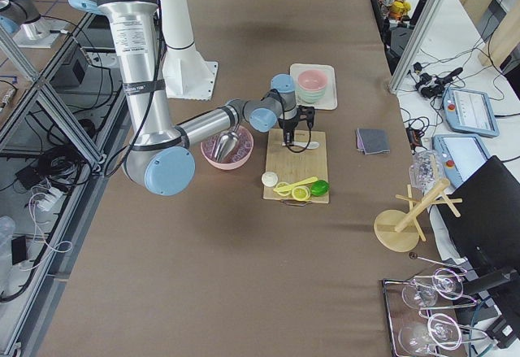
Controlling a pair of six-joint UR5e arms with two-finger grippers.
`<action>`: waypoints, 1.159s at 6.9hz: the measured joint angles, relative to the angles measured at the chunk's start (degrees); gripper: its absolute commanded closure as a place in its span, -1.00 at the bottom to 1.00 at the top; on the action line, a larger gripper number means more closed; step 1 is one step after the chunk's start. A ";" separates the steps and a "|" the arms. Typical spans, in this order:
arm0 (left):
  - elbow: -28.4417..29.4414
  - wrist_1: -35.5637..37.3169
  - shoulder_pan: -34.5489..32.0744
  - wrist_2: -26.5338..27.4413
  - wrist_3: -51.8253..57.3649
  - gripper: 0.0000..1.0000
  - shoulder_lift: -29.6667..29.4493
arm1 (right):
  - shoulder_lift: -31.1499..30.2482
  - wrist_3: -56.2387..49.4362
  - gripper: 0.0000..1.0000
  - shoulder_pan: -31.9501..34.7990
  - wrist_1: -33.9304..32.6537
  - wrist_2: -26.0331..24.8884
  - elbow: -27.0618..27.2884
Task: Stack pink bowl on green and place spoon
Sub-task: 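Grasp the white spoon with the right gripper and lift it off the board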
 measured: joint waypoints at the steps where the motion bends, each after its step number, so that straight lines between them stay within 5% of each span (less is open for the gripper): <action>1: 0.00 0.00 0.00 0.01 0.00 -0.98 0.00 | 0.38 0.06 1.00 0.10 -0.04 0.21 0.46; 3: 0.04 0.00 0.01 0.01 -0.02 -0.98 0.00 | 4.72 0.48 1.00 1.22 -1.74 0.50 1.11; 8: 0.44 0.00 0.17 -0.01 -0.36 -0.98 0.47 | 26.67 8.23 1.00 1.94 -19.74 0.62 -0.54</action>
